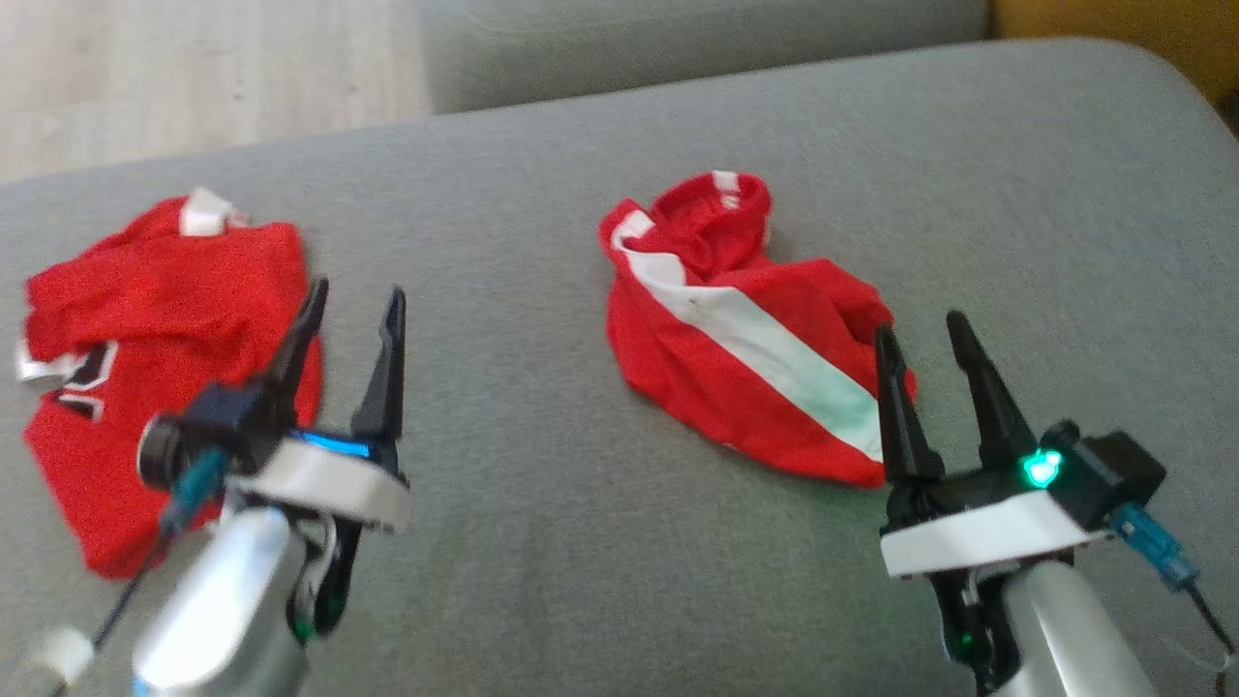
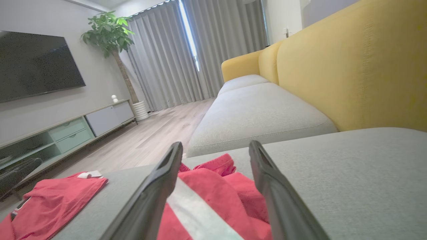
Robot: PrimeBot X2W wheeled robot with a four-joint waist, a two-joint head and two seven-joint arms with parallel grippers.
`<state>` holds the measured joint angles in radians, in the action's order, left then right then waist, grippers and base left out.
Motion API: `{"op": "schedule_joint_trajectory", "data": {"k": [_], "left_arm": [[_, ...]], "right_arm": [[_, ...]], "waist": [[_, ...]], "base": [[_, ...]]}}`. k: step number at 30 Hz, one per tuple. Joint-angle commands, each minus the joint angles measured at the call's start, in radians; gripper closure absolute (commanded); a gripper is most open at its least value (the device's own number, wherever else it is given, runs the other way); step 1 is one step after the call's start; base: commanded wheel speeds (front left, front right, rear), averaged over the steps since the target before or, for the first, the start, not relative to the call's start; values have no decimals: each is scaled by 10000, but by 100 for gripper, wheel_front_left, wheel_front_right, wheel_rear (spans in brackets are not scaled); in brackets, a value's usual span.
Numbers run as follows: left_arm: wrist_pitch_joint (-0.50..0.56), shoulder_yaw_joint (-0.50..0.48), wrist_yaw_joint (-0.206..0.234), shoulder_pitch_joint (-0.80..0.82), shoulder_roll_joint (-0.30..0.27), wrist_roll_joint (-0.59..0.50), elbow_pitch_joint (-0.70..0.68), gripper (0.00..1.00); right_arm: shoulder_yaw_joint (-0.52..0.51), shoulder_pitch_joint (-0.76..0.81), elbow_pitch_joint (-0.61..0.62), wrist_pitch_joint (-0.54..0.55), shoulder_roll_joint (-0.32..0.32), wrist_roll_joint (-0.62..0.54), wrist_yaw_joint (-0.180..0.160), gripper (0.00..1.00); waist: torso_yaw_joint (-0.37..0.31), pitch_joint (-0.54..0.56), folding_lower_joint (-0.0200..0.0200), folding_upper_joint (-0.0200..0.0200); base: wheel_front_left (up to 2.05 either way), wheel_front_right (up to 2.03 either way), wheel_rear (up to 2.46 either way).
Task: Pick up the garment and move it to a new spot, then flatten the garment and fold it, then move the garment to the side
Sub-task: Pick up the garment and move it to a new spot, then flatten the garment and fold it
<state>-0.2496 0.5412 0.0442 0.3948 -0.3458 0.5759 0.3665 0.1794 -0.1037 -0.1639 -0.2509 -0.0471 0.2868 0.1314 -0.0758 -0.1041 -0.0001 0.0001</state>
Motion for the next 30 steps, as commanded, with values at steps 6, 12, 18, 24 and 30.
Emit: {"op": "schedule_joint_trajectory", "data": {"k": [6, 12, 18, 24, 30], "left_arm": [[-119, -1064, 384, -1499, 55, -949, -1453, 0], [-120, -1957, 504, -2988, 912, -1566, -2293, 0], [-121, -2651, 108, -3444, 1457, -2201, -2527, 0], [-121, -3030, -301, -3445, 1817, -2628, -2344, 0], [-121, -3288, -673, -3460, 2122, -2897, -2107, 0]], "right_arm": [[128, 220, 164, -109, -31, -303, -7, 0], [208, 374, 69, -109, -31, -460, -7, 0], [289, 365, 14, -109, -31, -453, -7, 0], [336, 356, -25, -109, -31, -439, -7, 0], [305, 220, -80, -109, -31, -625, -7, 0]], "waist": [[798, 704, 1, -1], [906, 800, 1, -1], [845, 817, 1, -1], [816, 885, 1, -1], [965, 817, 1, -1]], "base": [[0, 0, 0], [0, 0, 0], [0, 0, 0], [0, 0, 0], [0, 0, 0]]}}
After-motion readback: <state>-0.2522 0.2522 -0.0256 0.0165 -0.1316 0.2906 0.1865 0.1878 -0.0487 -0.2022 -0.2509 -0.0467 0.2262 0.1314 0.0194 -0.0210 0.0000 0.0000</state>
